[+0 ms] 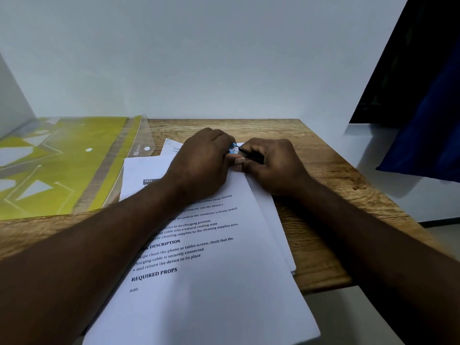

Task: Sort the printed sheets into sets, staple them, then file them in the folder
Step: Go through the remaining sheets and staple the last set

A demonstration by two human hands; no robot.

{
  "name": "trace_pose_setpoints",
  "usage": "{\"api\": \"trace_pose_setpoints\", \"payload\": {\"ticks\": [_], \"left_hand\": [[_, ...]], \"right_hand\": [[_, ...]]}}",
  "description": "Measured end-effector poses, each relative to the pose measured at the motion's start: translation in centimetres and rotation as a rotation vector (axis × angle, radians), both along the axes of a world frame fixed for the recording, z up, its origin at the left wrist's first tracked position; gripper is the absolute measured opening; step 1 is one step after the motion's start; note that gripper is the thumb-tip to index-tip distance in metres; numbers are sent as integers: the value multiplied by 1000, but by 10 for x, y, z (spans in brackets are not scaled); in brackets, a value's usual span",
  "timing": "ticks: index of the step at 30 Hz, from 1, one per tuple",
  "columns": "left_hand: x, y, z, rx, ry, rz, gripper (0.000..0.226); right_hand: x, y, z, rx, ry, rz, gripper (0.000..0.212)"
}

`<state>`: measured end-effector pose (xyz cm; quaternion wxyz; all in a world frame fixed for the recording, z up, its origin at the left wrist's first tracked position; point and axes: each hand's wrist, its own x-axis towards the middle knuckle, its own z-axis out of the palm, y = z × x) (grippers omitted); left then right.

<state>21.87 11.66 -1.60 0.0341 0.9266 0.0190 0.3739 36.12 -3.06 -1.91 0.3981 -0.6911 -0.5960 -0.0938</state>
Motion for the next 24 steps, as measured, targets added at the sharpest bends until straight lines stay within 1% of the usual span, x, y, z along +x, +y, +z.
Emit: {"api": "trace_pose_setpoints", "payload": {"ticks": [2, 5, 8, 11, 13, 15, 17, 20, 24], "left_hand": [[2, -2, -3, -13, -7, 24, 24], [1, -1, -4, -55, -10, 28, 25], [1, -3, -3, -54, -7, 42, 25], [-1, -8, 0, -80, 2, 62, 35], [-2, -8, 5, -106, 34, 51, 34], [-2, -5, 12, -147, 84, 59, 41], [-3, -2, 16, -209, 124, 47, 47], [-9, 4, 17, -350, 145, -36, 45], [-17, 13, 15, -451, 175, -85, 43]], "right_hand": [[0, 1, 1, 6, -27, -4, 17], [1, 0, 2, 10, -46, -6, 11], [-1, -1, 2, 15, -25, -3, 15], [-3, 0, 2, -7, -2, -9, 15], [-3, 0, 2, -35, 47, -19, 17], [-3, 0, 3, -51, 116, -21, 19], [-4, -1, 3, -47, 160, -3, 16], [-7, 1, 2, -44, 192, 15, 11], [-8, 2, 2, -35, 236, -10, 24]]}}
